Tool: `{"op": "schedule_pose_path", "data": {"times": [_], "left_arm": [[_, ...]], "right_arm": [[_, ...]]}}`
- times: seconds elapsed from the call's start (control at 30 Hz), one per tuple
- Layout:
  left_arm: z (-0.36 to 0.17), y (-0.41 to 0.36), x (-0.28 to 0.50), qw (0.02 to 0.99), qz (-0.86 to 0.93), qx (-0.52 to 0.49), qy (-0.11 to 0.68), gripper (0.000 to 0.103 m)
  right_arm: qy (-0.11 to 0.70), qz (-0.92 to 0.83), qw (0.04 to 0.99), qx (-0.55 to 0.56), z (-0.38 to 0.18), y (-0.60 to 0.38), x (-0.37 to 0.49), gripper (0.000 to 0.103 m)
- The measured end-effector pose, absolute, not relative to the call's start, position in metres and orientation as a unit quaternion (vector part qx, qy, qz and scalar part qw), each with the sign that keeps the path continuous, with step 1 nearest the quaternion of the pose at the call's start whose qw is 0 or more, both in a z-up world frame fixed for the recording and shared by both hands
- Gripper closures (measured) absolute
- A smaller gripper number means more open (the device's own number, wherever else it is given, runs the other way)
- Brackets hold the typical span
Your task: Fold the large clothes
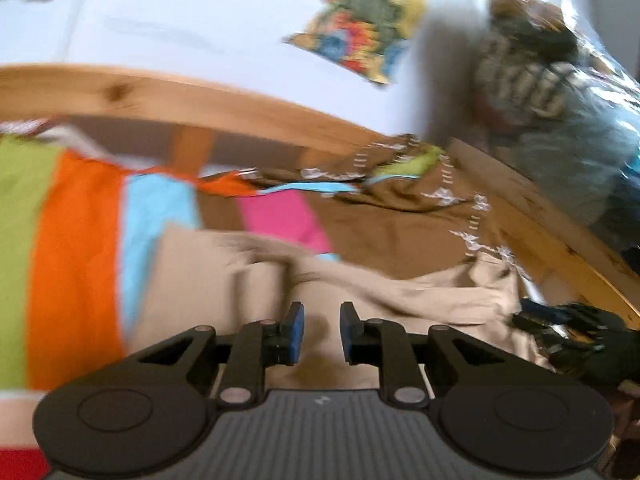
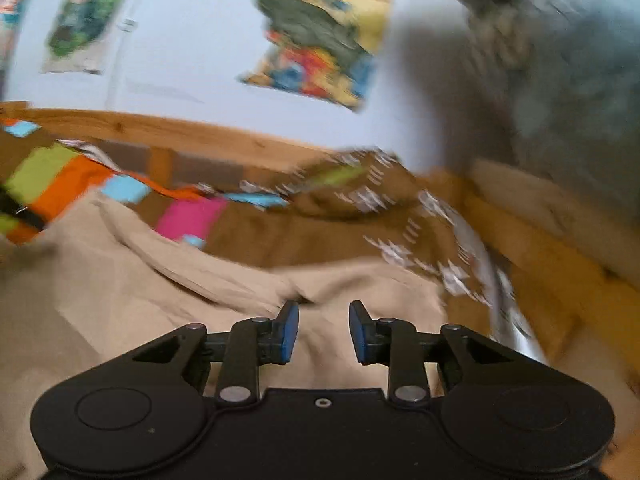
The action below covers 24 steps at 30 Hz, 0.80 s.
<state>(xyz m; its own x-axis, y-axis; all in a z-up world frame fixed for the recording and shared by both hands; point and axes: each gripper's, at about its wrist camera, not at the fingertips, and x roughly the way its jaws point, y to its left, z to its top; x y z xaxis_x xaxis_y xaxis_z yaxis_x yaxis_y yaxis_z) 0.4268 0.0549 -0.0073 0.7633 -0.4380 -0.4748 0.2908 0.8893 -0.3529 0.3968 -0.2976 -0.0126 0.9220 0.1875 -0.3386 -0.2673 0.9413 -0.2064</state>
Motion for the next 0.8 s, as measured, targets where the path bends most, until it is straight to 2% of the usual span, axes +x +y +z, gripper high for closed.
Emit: {"op": "schedule_pose_path", "data": {"times": [0.17, 0.27, 0.33, 0.4, 0.47, 0.6, 0.7, 0.8], "left_arm": [[-0.036, 0.009, 0.455, 0.924, -0.176, -0.049, 0.335, 0.083], [-0.056, 0.002, 0.463, 0.917, -0.167, -0.032, 0.361, 0.09], [-0.064, 0.0, 0.463, 0.92, -0.162, -0.008, 0.357, 0.1], [-0.062, 0.006, 0.46, 0.92, -0.162, -0.009, 0.357, 0.101], [-0.055, 0.014, 0.452, 0.92, -0.17, -0.03, 0.352, 0.099], [-0.043, 0.023, 0.423, 0.918, -0.231, -0.031, 0.321, 0.08], [-0.054, 0.009, 0.417, 0.907, -0.24, 0.002, 0.346, 0.076], [-0.076, 0.0, 0.437, 0.895, -0.207, 0.007, 0.396, 0.077]], "right_arm": [[0.176, 0.164, 0.956, -0.17, -0.029, -0.258, 0.414, 0.073], [0.199, 0.145, 0.944, -0.221, -0.054, -0.243, 0.428, 0.073], [0.21, 0.137, 0.938, -0.238, -0.068, -0.242, 0.438, 0.074], [0.219, 0.136, 0.934, -0.25, -0.081, -0.24, 0.446, 0.073], [0.215, 0.133, 0.933, -0.257, -0.089, -0.238, 0.448, 0.073], [0.206, 0.137, 0.942, -0.226, -0.073, -0.247, 0.428, 0.073], [0.198, 0.149, 0.95, -0.19, -0.057, -0.259, 0.396, 0.073], [0.22, 0.152, 0.948, -0.175, -0.06, -0.267, 0.382, 0.073]]}}
